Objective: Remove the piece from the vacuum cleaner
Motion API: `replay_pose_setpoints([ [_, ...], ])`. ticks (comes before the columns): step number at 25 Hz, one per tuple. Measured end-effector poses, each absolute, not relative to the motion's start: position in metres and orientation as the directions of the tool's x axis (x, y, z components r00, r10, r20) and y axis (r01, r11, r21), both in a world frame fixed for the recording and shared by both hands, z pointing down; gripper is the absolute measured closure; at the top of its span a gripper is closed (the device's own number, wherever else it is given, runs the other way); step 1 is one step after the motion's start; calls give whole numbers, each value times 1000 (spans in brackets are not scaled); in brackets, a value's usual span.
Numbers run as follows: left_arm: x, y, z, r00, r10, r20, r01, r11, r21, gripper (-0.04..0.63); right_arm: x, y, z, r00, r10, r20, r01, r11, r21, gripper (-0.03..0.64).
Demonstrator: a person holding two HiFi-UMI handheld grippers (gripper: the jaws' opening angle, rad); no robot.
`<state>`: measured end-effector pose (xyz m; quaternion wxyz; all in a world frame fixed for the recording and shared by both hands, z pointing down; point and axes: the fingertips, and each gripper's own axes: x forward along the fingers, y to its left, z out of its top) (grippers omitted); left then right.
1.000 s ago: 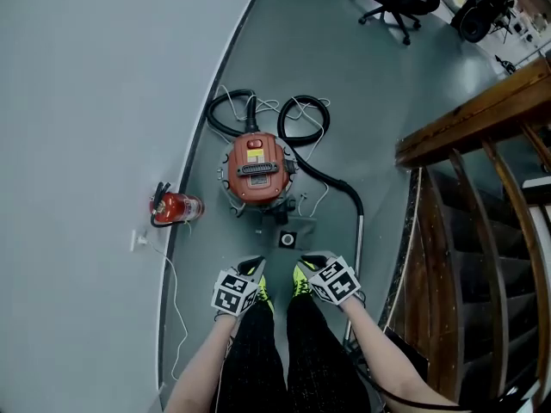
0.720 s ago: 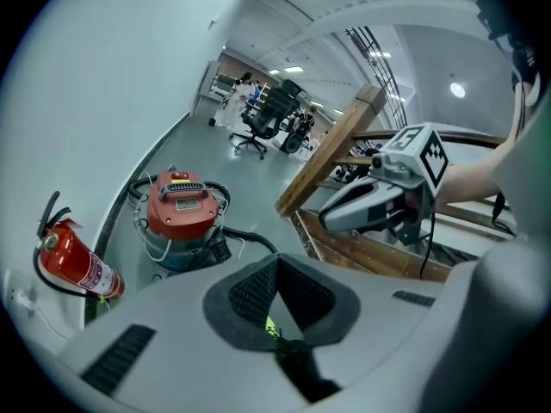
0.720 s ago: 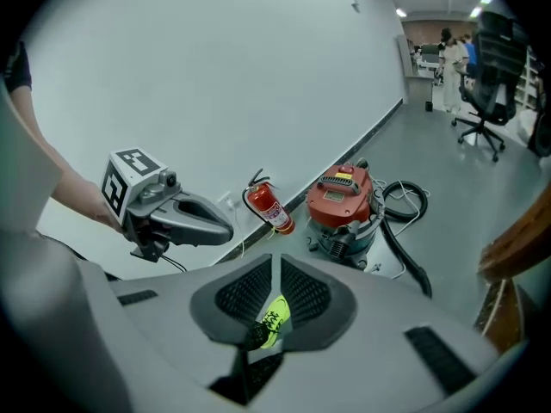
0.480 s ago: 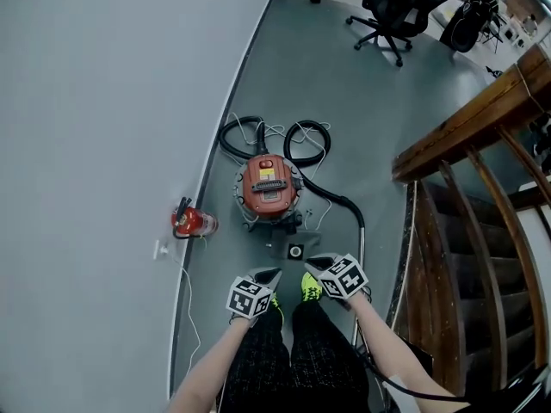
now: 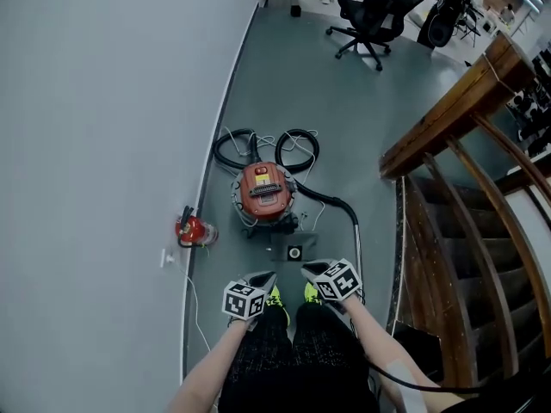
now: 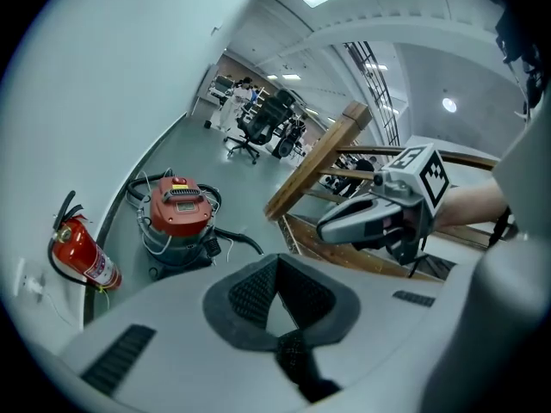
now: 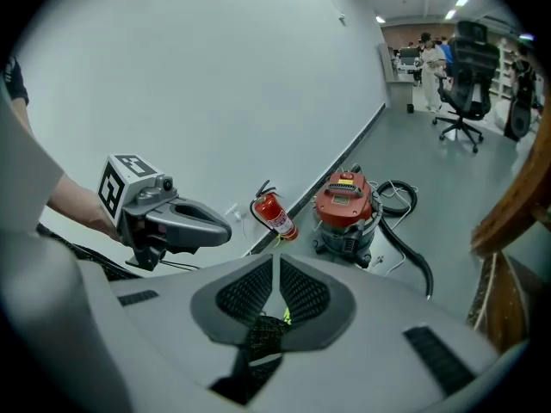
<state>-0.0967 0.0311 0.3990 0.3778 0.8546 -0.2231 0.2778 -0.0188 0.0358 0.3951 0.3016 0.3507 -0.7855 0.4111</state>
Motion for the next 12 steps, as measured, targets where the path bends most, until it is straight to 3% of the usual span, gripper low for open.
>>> replay_pose_setpoints([
  [12,-110,39,362,737,-251,627,-638,-562,525,586,-18,39,360,-602,-355,715,-791,387,-474,580],
])
